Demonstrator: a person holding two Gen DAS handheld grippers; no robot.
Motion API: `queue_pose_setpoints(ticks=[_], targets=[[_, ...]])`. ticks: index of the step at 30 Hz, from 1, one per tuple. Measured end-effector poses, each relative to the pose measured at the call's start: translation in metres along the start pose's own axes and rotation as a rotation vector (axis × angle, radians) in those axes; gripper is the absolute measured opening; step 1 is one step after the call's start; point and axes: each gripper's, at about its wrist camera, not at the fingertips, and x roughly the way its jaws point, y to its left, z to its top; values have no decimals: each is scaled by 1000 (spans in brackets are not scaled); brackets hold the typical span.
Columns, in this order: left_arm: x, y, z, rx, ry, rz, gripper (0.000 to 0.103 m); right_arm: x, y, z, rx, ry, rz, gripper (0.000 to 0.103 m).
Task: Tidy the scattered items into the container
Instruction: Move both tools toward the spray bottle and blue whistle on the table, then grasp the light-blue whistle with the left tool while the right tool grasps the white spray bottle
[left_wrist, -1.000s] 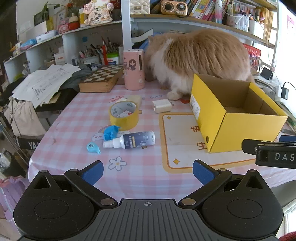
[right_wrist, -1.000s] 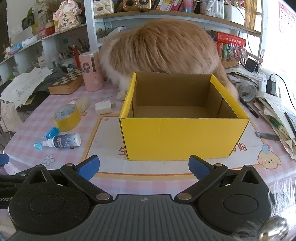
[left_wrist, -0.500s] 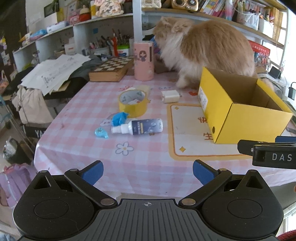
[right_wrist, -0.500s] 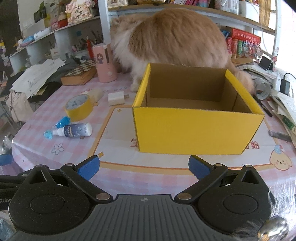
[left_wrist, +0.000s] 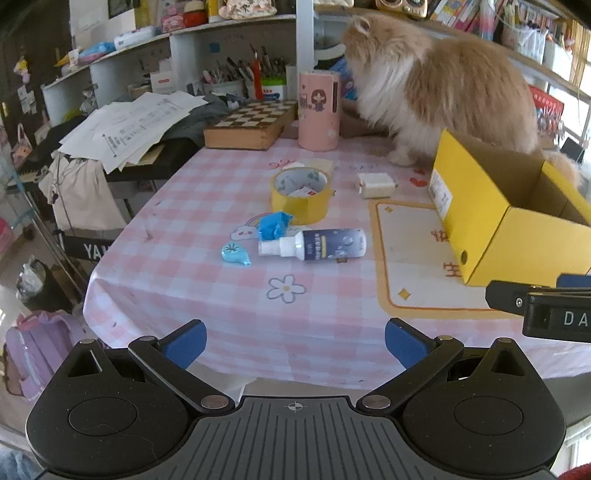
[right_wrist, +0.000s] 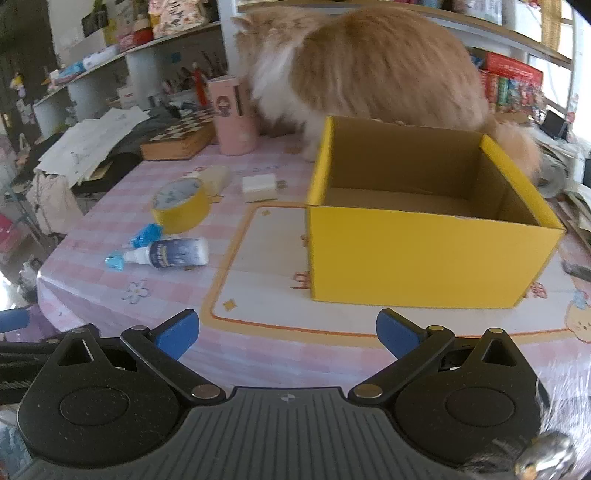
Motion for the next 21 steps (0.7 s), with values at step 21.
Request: queue_pose_setpoints(ticks=[21], targets=[[55,76,44,-19,25,-87,103,59,75,43,-80,27,54,101]])
